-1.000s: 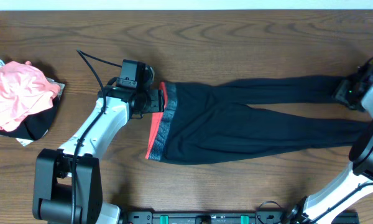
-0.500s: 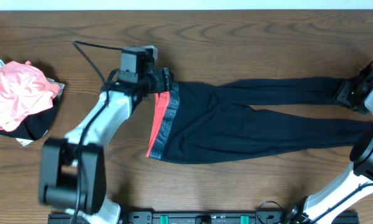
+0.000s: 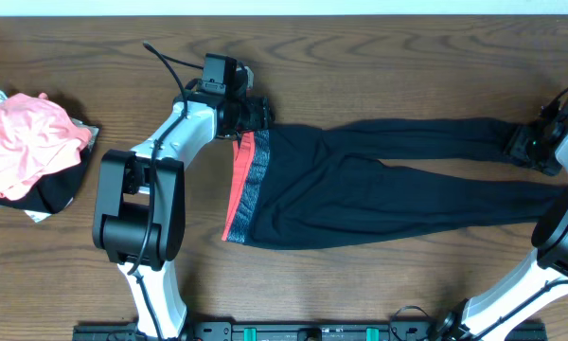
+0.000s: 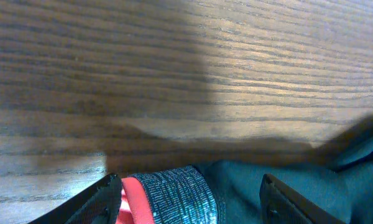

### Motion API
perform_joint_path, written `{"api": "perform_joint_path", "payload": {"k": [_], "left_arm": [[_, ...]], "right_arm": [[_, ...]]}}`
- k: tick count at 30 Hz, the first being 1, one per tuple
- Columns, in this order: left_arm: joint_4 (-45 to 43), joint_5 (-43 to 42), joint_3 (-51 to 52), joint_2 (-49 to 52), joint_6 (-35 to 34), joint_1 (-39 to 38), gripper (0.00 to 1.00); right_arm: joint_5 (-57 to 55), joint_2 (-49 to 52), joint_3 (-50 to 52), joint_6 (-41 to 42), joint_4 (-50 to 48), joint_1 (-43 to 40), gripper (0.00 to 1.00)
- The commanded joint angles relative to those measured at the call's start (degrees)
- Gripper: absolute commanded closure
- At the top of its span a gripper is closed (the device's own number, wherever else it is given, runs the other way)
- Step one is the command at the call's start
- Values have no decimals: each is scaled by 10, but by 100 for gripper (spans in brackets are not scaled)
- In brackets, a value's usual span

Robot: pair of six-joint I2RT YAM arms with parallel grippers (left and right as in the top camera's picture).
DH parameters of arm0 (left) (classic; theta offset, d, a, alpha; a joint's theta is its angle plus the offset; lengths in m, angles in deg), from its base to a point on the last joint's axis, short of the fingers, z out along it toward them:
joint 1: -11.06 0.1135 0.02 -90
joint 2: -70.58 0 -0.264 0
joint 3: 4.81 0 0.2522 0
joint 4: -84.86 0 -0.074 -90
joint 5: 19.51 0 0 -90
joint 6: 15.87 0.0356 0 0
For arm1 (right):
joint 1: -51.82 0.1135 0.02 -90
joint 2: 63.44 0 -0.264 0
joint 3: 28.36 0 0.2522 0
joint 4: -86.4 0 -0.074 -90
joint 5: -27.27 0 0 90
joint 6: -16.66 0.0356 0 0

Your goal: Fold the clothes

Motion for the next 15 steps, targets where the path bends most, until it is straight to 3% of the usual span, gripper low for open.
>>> {"api": "perform_joint_path", "payload": {"k": [1, 7, 15], "left_arm": [[23, -3, -10, 1, -15, 2, 29], [106, 32, -10, 1, -20, 3, 34], [108, 40, -10, -40, -19, 8, 34]], "right_arm": [[21, 25, 23, 0, 28, 10, 35], [21, 25, 23, -5, 37, 10, 34], [21, 25, 23, -5, 45, 10, 34]]}}
